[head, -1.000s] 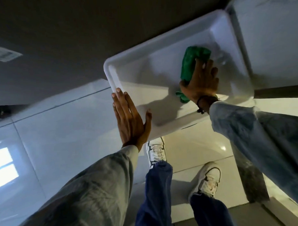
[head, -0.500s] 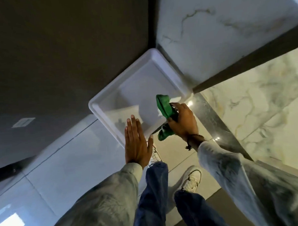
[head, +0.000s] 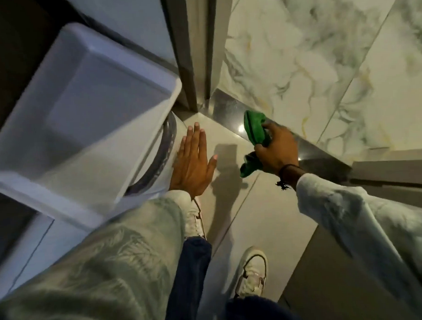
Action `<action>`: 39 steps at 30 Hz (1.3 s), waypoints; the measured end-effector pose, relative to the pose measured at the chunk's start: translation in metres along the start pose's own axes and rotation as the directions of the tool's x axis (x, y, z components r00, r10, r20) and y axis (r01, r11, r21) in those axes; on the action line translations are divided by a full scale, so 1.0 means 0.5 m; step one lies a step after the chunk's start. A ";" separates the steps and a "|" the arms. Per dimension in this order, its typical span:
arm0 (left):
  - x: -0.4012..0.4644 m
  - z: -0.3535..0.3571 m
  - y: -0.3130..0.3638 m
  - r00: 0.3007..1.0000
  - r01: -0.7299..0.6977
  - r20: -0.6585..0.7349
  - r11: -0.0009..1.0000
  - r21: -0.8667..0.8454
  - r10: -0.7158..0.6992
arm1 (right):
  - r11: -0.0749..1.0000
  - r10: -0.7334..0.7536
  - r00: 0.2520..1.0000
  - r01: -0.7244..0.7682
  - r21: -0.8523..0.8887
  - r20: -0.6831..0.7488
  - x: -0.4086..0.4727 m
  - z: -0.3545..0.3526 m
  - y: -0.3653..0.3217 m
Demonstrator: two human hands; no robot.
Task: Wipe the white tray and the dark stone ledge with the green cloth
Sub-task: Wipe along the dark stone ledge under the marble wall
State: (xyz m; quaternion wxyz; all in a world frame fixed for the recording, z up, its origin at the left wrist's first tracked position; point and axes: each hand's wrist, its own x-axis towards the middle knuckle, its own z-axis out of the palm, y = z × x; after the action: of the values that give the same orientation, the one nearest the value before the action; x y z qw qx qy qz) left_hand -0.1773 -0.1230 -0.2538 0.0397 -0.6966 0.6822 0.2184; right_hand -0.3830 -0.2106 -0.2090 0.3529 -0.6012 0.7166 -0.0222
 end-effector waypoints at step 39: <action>0.334 0.471 -0.087 0.951 0.208 -0.253 0.973 0.103 -0.177 | 0.619 -0.696 0.717 0.634 -0.464 0.051 0.523 0.431 0.127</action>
State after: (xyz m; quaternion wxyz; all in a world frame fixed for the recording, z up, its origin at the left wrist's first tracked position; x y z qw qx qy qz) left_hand -0.1987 -0.1929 -0.5363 0.0220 -0.7774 0.6231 0.0825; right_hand -0.3293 -0.3377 -0.5248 0.1217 -0.8849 0.4489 -0.0252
